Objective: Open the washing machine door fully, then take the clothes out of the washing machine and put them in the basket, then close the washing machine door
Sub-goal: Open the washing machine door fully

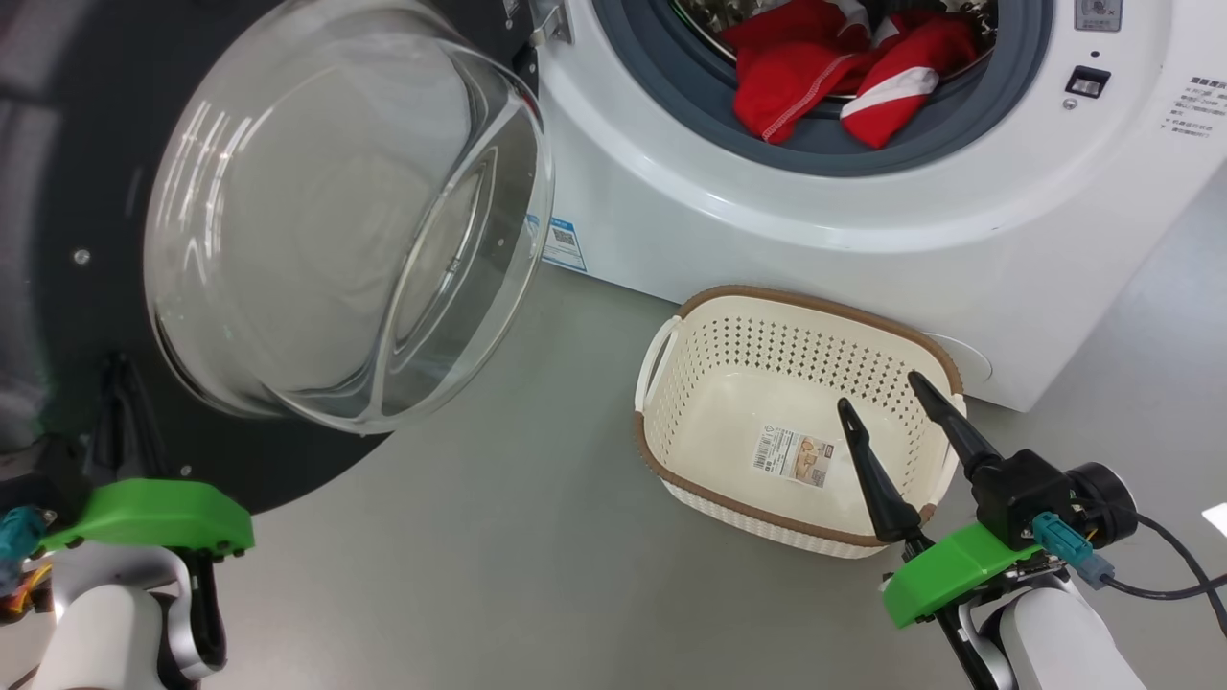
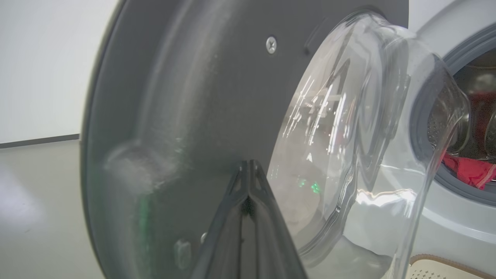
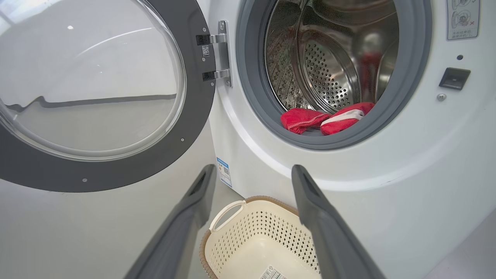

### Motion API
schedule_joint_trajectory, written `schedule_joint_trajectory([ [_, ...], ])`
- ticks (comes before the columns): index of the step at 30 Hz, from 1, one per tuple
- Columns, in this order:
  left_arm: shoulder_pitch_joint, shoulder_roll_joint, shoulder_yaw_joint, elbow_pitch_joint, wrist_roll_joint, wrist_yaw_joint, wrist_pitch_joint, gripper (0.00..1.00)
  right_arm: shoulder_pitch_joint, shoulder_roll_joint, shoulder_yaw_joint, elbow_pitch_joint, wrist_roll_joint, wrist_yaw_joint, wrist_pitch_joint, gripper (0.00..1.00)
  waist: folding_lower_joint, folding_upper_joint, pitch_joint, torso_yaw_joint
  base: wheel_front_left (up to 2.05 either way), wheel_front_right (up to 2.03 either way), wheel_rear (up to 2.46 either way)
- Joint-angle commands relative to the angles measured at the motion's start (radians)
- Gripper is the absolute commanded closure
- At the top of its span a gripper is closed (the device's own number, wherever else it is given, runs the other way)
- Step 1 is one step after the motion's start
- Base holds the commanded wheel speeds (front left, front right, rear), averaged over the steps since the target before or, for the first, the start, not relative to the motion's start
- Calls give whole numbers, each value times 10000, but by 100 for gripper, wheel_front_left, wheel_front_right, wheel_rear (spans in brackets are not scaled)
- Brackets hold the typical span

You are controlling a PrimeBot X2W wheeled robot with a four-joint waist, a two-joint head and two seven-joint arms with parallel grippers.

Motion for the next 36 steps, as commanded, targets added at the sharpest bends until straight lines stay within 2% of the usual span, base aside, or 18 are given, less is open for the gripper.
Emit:
schedule_joint_trajectory([
  [1,-420,608,641,-64,96,-8,-118,100,-76,53,241,-306,-127,62,26,0,0,-1,11,-42,0,0,0],
  [13,-855,711,1134,843,266,-218,-119,100,-2,53,294,-424,-239,62,116,0,0,-1,62,-264,0,0,0],
  [24,-1220,1080,1708,1652,418,-395,-120,100,-54,53,405,-486,-321,62,188,0,0,-1,152,-549,0,0,0],
  [35,-1260,999,2087,1924,657,-666,-120,100,-70,53,321,-418,-158,62,126,0,0,-1,-67,-803,0,0,0],
  [36,-1247,973,2080,1893,710,-669,-120,87,-60,53,325,-392,-126,62,112,0,0,-1,-108,-818,0,0,0],
])
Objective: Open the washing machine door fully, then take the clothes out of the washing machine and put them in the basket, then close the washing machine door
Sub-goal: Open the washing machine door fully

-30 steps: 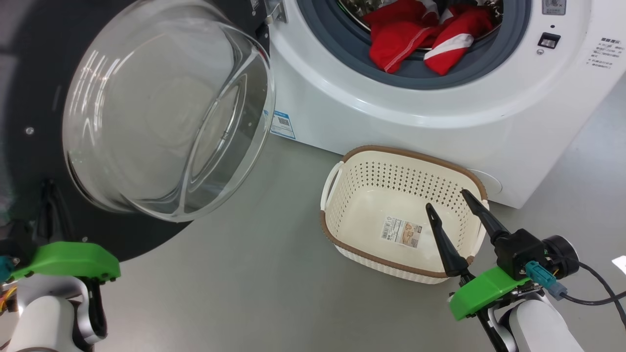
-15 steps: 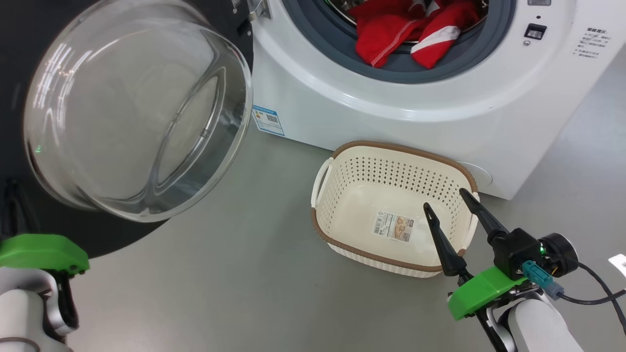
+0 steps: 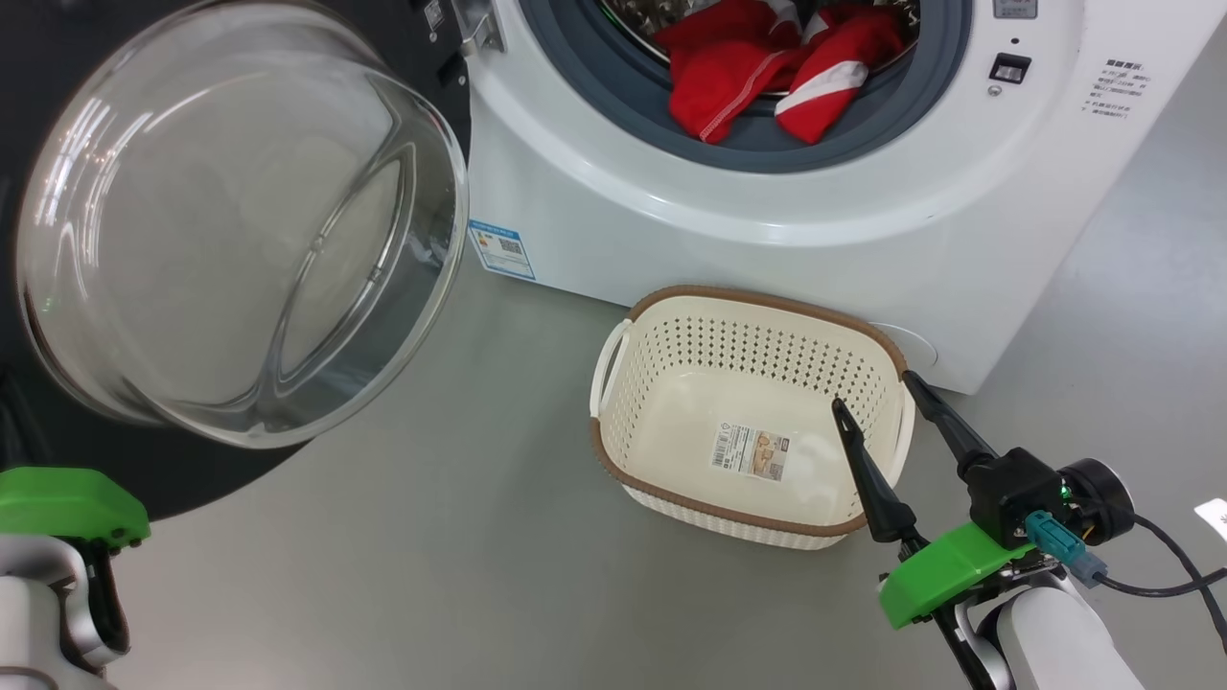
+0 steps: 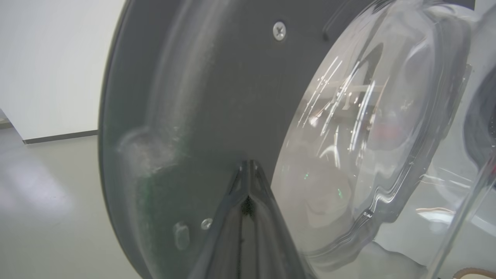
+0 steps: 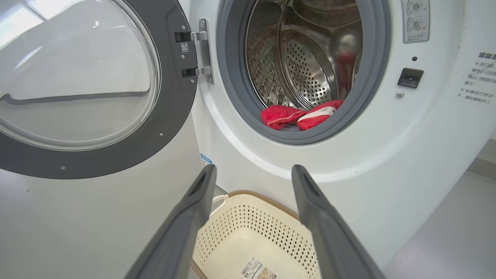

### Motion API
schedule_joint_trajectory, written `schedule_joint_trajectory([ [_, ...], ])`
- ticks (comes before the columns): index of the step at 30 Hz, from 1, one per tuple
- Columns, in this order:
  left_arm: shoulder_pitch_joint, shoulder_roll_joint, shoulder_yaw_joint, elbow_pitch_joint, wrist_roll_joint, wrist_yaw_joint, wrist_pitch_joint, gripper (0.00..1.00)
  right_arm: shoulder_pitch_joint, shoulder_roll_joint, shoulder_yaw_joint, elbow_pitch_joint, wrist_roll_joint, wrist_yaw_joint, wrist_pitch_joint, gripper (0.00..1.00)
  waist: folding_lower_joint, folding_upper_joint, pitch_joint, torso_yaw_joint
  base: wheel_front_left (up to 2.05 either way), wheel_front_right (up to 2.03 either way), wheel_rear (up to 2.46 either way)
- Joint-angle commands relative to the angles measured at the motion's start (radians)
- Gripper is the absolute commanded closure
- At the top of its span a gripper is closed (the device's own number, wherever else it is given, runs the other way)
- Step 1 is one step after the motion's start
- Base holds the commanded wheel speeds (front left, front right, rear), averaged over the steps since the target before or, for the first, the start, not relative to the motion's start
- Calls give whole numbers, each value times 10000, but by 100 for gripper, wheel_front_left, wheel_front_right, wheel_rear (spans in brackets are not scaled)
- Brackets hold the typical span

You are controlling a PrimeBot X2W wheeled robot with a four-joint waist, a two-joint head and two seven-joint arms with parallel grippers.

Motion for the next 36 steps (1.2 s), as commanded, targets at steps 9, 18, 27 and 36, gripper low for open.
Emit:
schedule_joint_trajectory([
  [9,0,364,16,-1421,713,65,-47,0,15,57,220,47,456,62,-210,0,0,0,-397,-119,0,0,0],
  [18,555,163,-281,-4347,880,264,16,0,-42,57,164,188,885,62,-317,0,0,0,-769,-657,0,0,0],
  [27,1109,-533,-776,-5817,-417,-822,462,0,88,57,-456,-257,825,62,-329,0,0,0,-1092,-1582,0,0,0],
  [36,1621,-759,-1107,-5613,-506,-954,443,0,107,57,-688,-663,837,62,-330,0,0,0,-1286,-2580,0,0,0],
])
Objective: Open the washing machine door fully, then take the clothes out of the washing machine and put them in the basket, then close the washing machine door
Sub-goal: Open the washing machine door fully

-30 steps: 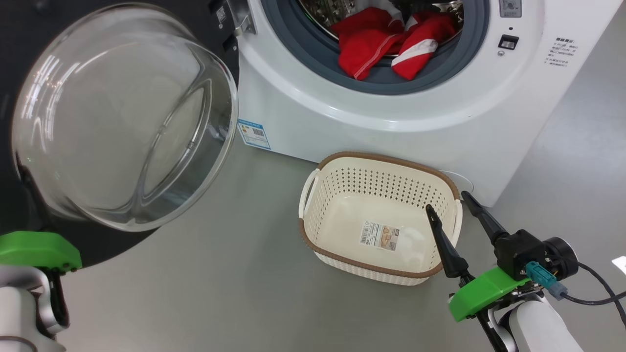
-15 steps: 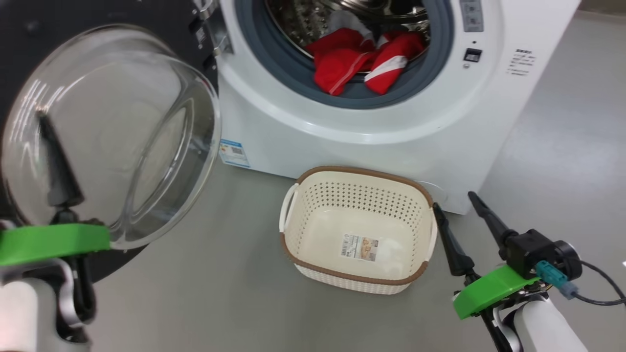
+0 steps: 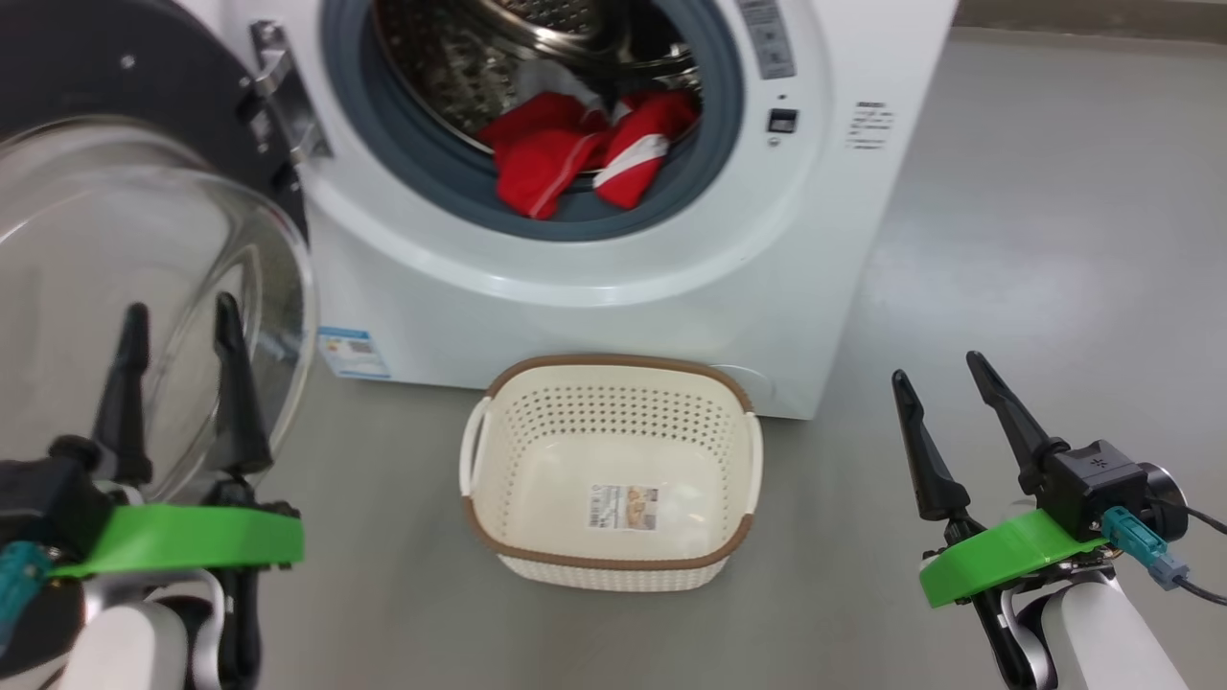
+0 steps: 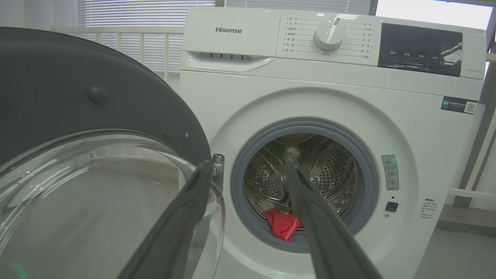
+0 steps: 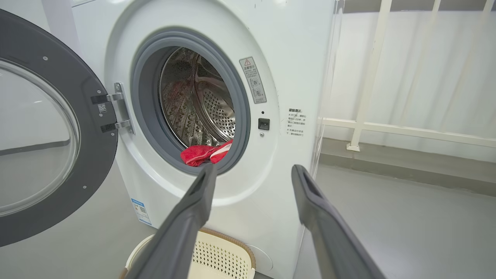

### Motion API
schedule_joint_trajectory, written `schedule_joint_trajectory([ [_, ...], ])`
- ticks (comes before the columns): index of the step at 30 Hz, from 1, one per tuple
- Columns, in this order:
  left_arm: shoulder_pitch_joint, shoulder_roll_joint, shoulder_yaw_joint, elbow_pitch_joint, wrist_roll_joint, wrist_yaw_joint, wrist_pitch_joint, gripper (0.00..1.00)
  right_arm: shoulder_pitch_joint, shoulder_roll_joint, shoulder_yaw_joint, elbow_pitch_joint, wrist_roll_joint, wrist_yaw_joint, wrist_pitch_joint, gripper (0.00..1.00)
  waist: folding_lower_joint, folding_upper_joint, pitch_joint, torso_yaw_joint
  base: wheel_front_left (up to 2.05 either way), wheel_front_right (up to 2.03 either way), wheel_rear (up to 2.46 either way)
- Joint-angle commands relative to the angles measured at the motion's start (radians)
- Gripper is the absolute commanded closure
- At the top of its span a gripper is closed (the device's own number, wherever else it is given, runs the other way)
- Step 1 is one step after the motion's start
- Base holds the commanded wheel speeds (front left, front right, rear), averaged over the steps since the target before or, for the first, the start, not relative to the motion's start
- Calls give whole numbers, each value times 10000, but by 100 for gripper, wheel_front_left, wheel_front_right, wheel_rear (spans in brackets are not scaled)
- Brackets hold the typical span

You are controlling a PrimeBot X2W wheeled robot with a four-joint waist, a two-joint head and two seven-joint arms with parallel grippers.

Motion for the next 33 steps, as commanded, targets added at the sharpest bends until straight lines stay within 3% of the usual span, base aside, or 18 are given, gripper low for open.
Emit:
schedule_joint_trajectory([
  [1,-77,228,260,-206,-4,-76,-6,0,-88,26,221,-322,6,62,-90,0,0,0,-148,-481,0,0,0],
  [4,265,472,-181,-238,334,-411,-57,0,3,26,161,-565,16,62,-90,0,0,0,-178,-949,0,0,0],
  [9,634,350,-184,-232,92,-546,-142,0,123,26,181,-750,90,62,-91,0,0,0,-229,-1377,0,0,0],
  [15,1344,274,-304,-119,-317,-1038,-241,0,389,26,179,-998,-9,62,-91,0,0,0,-369,-1922,0,0,0],
  [25,2415,216,-363,444,-48,-732,-354,0,1112,26,-177,-1315,56,62,-91,0,0,0,-845,-2274,0,0,0],
  [33,2683,315,-545,896,232,-929,-444,0,1496,26,-224,-1417,82,62,-91,0,0,0,-1073,-2222,0,0,0],
])
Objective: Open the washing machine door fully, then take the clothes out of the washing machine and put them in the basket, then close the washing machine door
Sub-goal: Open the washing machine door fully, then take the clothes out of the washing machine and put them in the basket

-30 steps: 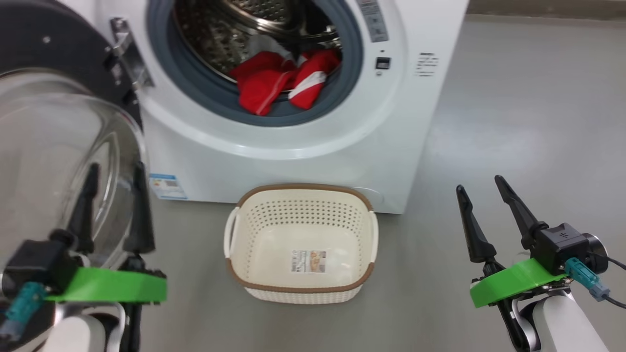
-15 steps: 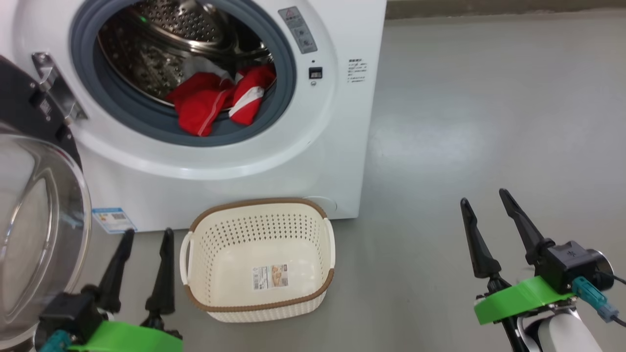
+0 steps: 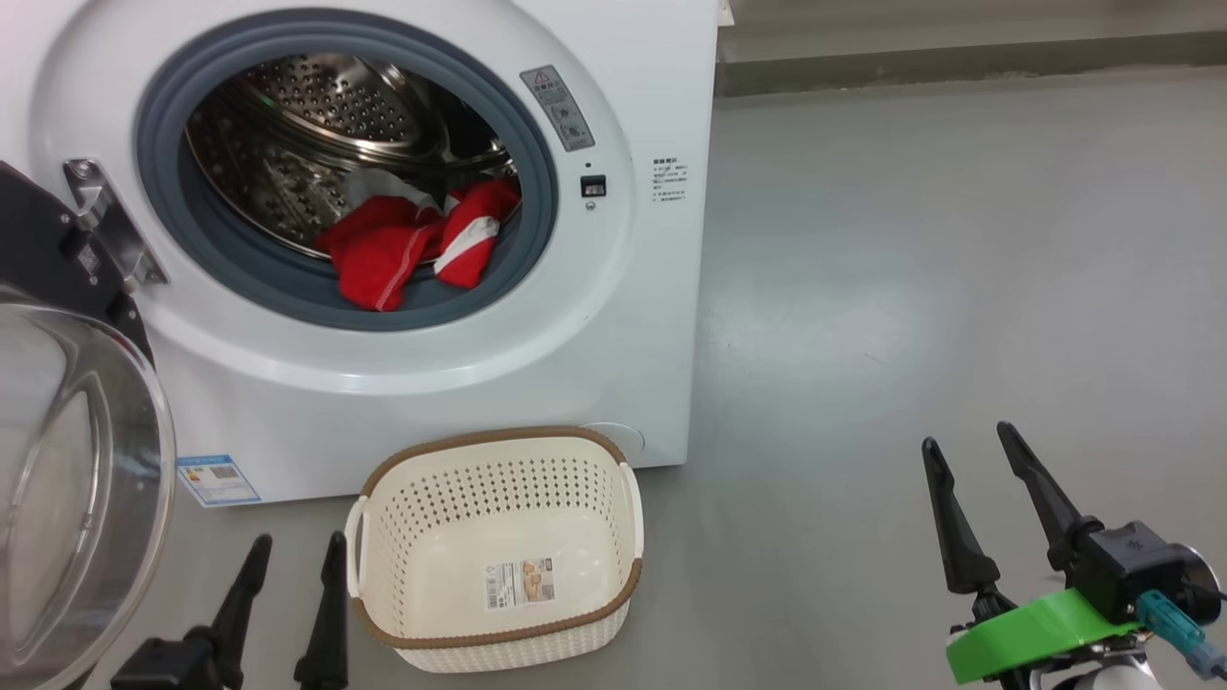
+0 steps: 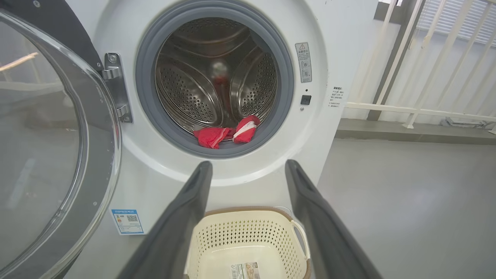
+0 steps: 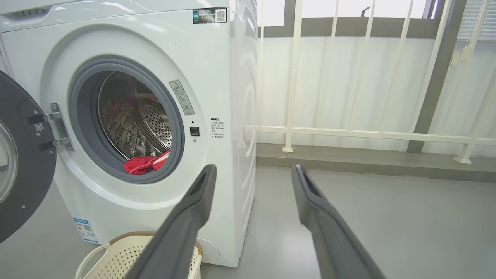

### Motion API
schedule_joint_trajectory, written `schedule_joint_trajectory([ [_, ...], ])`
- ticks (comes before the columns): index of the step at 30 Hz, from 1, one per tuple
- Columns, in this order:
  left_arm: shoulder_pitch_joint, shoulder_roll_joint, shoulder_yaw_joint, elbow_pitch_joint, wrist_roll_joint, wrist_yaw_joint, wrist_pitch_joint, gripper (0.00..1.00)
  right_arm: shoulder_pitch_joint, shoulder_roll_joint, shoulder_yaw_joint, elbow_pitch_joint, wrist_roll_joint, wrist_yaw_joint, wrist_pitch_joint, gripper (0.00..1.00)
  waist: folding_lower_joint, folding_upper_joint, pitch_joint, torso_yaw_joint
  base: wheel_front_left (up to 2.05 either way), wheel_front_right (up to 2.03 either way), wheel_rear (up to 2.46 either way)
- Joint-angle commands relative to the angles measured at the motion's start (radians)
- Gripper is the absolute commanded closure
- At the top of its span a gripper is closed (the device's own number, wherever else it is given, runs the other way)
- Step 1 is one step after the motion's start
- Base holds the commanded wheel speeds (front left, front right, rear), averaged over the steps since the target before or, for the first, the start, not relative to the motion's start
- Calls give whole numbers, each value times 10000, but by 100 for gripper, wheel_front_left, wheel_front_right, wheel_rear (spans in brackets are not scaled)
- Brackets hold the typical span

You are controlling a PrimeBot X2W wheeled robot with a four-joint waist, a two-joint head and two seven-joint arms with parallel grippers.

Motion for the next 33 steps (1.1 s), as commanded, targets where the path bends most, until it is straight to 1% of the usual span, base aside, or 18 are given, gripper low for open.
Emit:
schedule_joint_trajectory([
  [1,-50,173,294,-134,136,-62,-107,0,-16,-10,150,-292,7,62,-64,0,0,-1,-90,55,0,0,0],
  [12,264,193,348,-94,284,88,-133,0,411,-10,-140,-330,-7,62,-64,0,0,-1,-216,105,0,0,0],
  [14,251,244,349,-158,451,205,-138,0,452,-10,-216,-301,42,62,-64,0,0,-1,-205,82,0,0,0],
  [19,271,198,401,-248,471,301,-142,0,419,-10,-64,-271,-4,62,-64,0,0,-1,-188,28,0,0,0],
  [22,304,236,436,-243,582,483,-136,0,402,-10,-14,-259,-55,62,-64,0,0,-1,-164,17,7,-13,6],
  [24,315,262,481,-242,684,684,-128,0,391,-10,-21,-251,-74,62,-64,0,0,-1,-147,27,41,-45,4],
  [26,310,265,489,-266,726,795,-115,0,388,-10,-14,-237,-87,62,-64,0,0,-1,-122,52,70,-70,0],
  [33,313,340,451,-390,737,868,-79,0,345,-10,70,-129,-25,62,-64,0,0,-1,-90,142,131,-131,0],
])
